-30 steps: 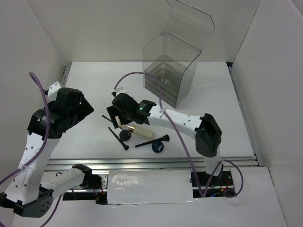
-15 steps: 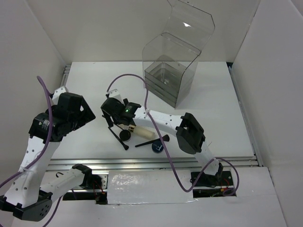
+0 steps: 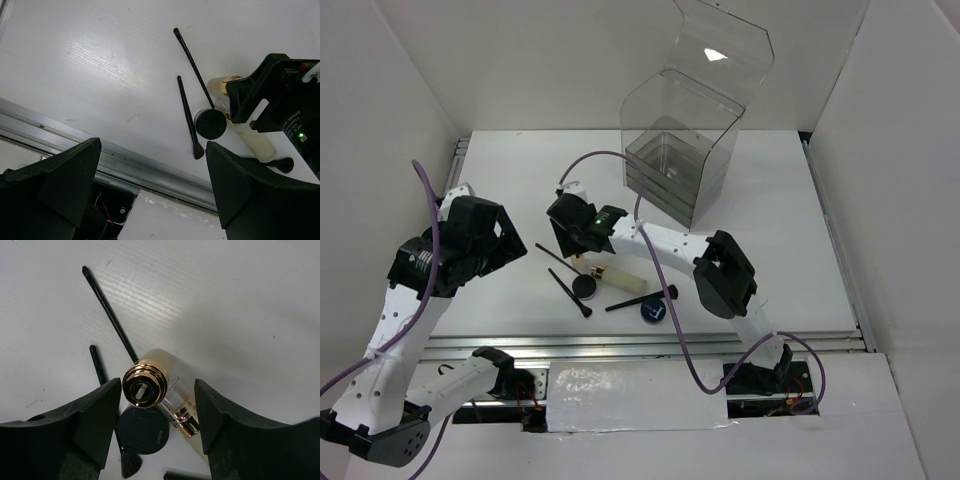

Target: Organize the makeup

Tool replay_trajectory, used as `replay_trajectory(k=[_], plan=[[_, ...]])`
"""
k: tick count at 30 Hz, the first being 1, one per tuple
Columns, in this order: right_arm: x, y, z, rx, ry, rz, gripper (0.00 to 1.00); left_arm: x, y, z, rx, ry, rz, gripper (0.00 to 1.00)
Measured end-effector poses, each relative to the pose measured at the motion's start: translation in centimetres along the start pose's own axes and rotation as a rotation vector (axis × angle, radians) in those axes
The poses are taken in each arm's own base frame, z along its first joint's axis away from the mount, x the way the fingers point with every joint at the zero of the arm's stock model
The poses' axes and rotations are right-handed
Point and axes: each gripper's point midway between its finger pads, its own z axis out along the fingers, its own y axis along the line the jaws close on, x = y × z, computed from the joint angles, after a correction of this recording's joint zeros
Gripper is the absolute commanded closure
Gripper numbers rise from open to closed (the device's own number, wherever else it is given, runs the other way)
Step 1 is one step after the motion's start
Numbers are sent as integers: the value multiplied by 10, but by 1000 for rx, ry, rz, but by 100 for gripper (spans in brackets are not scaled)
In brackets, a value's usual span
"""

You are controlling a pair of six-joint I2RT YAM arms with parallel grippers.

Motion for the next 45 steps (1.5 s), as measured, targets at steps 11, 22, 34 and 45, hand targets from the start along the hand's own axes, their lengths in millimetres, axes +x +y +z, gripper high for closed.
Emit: replay_trajectory(k=[11, 22, 34, 45], plan=[[27, 6, 7, -53, 73, -13, 38, 1, 1, -1, 9, -5, -5, 1], [25, 9, 11, -59, 71, -29, 51, 3, 0, -1, 23, -4, -9, 1], [20, 11, 14, -79, 64, -70, 86, 5, -3, -1, 44, -5, -14, 1], [7, 8, 5, -77, 25, -107, 100, 11, -4, 6, 43, 10, -7, 0]])
